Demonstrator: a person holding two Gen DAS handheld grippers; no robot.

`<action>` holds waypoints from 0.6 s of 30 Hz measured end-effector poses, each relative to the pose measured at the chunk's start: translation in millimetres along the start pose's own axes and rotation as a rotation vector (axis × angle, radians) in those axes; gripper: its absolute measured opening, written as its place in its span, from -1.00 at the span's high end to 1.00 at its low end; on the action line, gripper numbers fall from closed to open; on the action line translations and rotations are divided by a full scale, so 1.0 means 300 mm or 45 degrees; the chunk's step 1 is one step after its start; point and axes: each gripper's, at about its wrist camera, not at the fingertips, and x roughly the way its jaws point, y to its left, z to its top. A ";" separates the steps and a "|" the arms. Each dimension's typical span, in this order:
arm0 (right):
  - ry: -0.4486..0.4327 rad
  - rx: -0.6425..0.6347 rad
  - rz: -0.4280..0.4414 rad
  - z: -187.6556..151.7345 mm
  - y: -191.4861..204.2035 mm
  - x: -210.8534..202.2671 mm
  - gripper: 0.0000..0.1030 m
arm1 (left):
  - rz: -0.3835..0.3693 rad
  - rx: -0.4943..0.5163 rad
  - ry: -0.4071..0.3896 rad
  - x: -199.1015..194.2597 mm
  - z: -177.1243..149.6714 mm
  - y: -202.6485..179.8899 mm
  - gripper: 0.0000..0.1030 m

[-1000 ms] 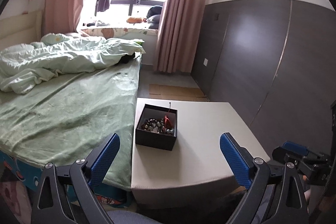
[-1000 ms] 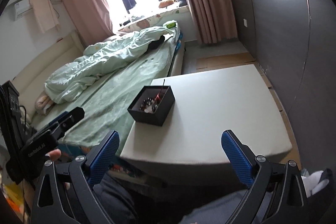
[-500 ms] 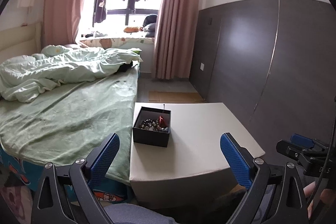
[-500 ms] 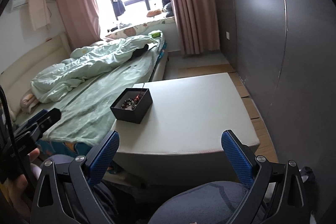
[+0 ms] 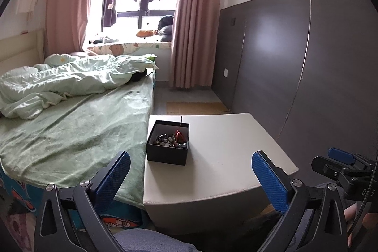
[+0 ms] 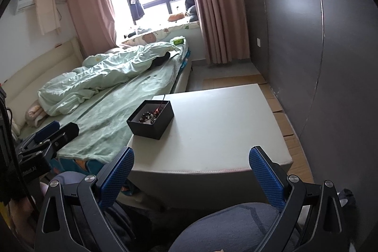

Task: Organize jewelry

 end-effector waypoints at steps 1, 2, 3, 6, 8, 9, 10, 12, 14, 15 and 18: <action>-0.001 0.003 -0.001 -0.002 -0.004 -0.001 -0.90 | -0.001 0.000 -0.001 0.000 0.002 0.001 -0.99; 0.000 0.006 -0.001 -0.001 -0.006 0.000 -0.90 | -0.003 -0.001 -0.001 0.000 0.002 0.003 -0.99; 0.003 0.008 -0.001 -0.001 -0.010 0.001 -0.90 | -0.003 -0.002 -0.001 -0.001 0.001 0.003 -0.99; 0.006 -0.001 -0.003 0.000 -0.008 0.004 -0.90 | -0.003 -0.013 -0.004 -0.002 0.002 0.010 -0.99; 0.002 -0.021 -0.020 0.000 -0.001 0.003 -0.90 | -0.002 -0.019 -0.005 -0.001 0.001 0.017 -0.99; 0.000 -0.026 -0.023 0.000 0.001 0.003 -0.90 | -0.001 -0.022 -0.007 -0.002 0.000 0.019 -0.99; -0.001 -0.028 -0.025 0.000 0.000 0.003 -0.90 | -0.003 -0.024 -0.009 -0.003 -0.001 0.021 -0.99; -0.003 -0.021 -0.029 0.001 -0.007 0.000 -0.90 | -0.005 -0.031 -0.012 -0.006 -0.002 0.027 -0.99; -0.007 -0.005 -0.028 0.003 -0.019 -0.003 -0.91 | -0.006 -0.038 -0.018 -0.011 -0.002 0.031 -0.99; -0.008 -0.001 -0.028 0.002 -0.022 -0.005 -0.91 | -0.007 -0.040 -0.019 -0.012 -0.002 0.032 -0.99; -0.022 -0.005 -0.038 0.003 -0.027 -0.012 -0.91 | -0.006 -0.036 -0.020 -0.013 -0.002 0.034 -0.99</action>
